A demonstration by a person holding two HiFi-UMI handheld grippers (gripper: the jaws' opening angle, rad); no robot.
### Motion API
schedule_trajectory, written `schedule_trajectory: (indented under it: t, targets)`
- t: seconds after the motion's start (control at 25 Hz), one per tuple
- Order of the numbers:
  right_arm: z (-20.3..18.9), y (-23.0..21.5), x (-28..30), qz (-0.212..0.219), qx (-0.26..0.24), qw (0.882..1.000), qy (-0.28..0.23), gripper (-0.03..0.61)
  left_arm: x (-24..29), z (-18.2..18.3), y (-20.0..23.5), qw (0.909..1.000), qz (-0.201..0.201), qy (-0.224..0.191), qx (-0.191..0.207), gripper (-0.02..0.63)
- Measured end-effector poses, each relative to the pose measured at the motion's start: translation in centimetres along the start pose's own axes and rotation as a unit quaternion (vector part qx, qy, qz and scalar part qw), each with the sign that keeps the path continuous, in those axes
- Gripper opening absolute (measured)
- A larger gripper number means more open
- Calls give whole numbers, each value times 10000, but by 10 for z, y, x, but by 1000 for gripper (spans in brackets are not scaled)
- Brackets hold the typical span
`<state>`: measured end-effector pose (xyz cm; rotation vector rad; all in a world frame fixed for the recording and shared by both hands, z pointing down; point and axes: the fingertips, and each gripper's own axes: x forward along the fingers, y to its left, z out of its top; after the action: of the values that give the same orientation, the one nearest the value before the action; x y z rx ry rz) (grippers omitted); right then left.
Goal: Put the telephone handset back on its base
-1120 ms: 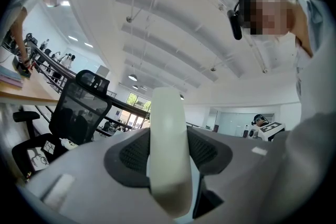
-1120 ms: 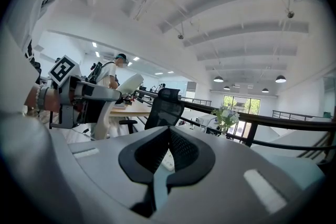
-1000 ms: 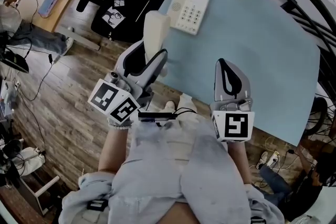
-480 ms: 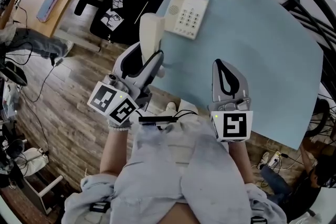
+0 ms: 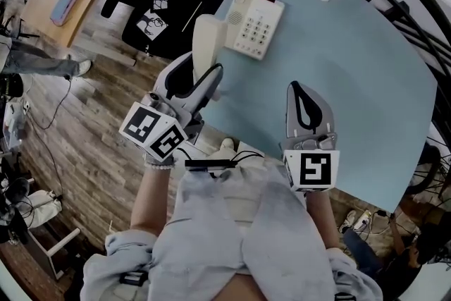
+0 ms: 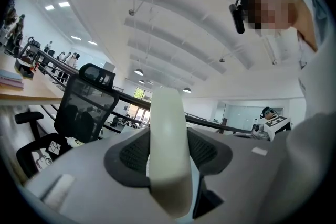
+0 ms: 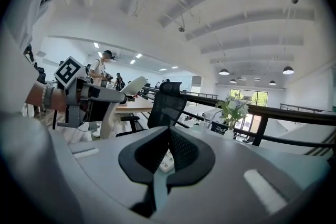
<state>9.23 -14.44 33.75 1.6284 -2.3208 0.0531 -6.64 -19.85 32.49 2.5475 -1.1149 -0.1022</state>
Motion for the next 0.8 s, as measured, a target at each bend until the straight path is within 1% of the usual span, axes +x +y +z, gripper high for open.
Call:
schedule_trajectory:
  t: [0.12, 0.36, 0.52, 0.8]
  targets:
    - [-5, -3, 7, 43, 9, 10000, 81, 6, 8, -3, 5, 9999, 35, 71, 62, 216]
    - [-9, -12, 23, 85, 51, 9999, 44, 6, 23, -10, 18, 9997, 152, 173, 75, 216]
    - [-15, -19, 30, 156, 66, 9998, 89, 6, 34, -17, 25, 9995, 184, 209, 152, 216]
    - [-26, -30, 47, 215, 160, 9996, 101, 6, 53, -27, 39, 9990, 290, 323, 146, 216]
